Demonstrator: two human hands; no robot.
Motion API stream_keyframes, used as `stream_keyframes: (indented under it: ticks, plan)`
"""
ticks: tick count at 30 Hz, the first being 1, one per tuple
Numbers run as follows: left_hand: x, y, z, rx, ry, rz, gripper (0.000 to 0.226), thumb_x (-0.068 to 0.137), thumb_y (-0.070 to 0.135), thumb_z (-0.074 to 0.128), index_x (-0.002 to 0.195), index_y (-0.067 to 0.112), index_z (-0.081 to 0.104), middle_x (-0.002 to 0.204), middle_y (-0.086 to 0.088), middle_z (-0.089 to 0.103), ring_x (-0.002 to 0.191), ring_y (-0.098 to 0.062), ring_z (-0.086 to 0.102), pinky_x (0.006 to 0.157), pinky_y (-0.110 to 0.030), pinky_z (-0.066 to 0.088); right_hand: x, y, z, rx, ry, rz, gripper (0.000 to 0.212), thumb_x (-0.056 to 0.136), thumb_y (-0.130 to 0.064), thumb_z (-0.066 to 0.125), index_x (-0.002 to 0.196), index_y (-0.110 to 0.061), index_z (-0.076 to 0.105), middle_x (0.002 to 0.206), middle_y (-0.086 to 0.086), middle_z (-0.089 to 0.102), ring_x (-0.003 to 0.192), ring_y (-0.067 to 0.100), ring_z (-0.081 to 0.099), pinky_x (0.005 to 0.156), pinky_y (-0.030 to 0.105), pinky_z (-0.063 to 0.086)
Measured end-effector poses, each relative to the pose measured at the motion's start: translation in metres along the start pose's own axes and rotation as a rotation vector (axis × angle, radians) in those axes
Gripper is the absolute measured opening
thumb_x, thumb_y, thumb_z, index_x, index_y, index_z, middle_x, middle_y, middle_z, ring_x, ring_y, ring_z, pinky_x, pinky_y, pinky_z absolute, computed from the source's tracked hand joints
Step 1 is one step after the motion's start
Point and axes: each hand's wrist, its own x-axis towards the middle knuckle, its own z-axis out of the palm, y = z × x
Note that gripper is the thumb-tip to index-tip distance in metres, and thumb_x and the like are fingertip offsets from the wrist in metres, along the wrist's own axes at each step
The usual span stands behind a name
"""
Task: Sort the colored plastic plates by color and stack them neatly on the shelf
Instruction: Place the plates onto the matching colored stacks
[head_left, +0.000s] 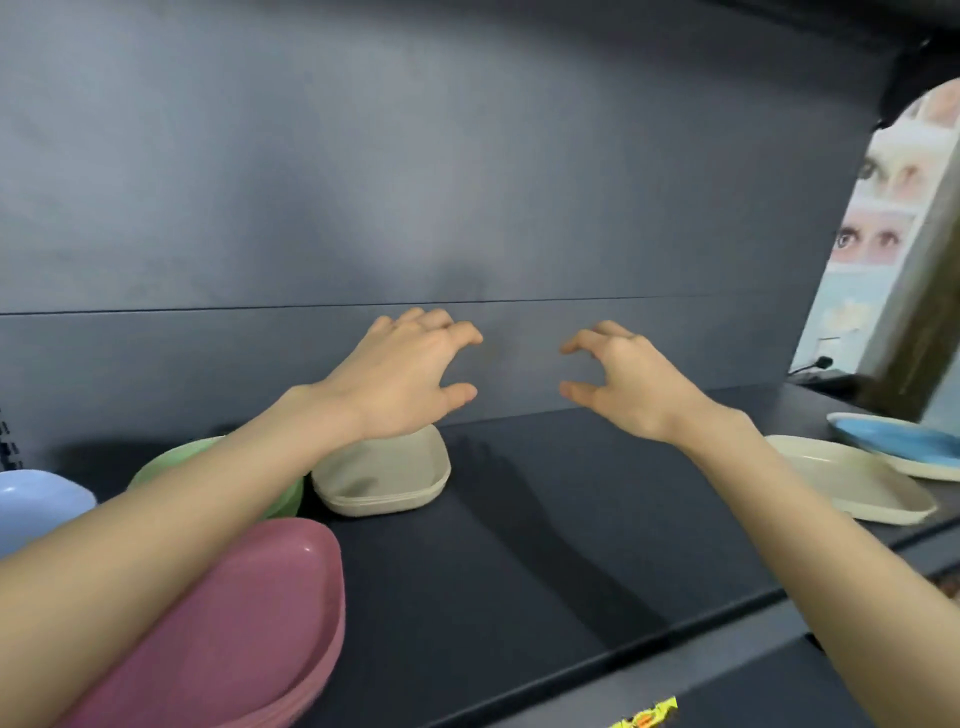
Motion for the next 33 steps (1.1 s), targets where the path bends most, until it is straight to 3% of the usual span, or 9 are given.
stream_keyframes:
  ticks: [8,19,33]
  plan:
    - [0.006,0.114,0.001,-0.058,0.022,0.120,0.050,0.092,0.042,0.050,0.138,0.028,0.036,0.132,0.006,0.045,0.124,-0.015,0.036,0.102,-0.032,0.027,-0.089,0.076,-0.062,-0.051,0.085,0.088,0.043,0.088,-0.032,0.061,0.127,-0.017,0.052,0.130,0.003,0.046,0.117,0.027,0.050,0.097,0.044,0.043]
    - [0.025,0.298,0.056,-0.161,-0.039,0.091,0.052,0.092,0.043,0.051,0.139,0.027,0.036,0.131,0.005,0.048,0.123,-0.015,0.040,0.102,-0.034,0.030,-0.210,0.218,-0.121,-0.072,-0.015,0.144,0.041,0.091,-0.028,0.059,0.129,-0.017,0.051,0.135,0.001,0.045,0.120,0.020,0.046,0.097,0.030,0.037]
    - [0.162,0.387,0.128,-0.153,-0.078,0.094,0.046,0.092,0.041,0.049,0.135,0.027,0.040,0.125,0.004,0.051,0.118,-0.016,0.042,0.098,-0.034,0.031,-0.182,0.393,-0.131,-0.048,-0.042,0.204,0.041,0.090,-0.030,0.059,0.129,-0.019,0.051,0.132,0.000,0.046,0.115,0.021,0.049,0.097,0.036,0.042]
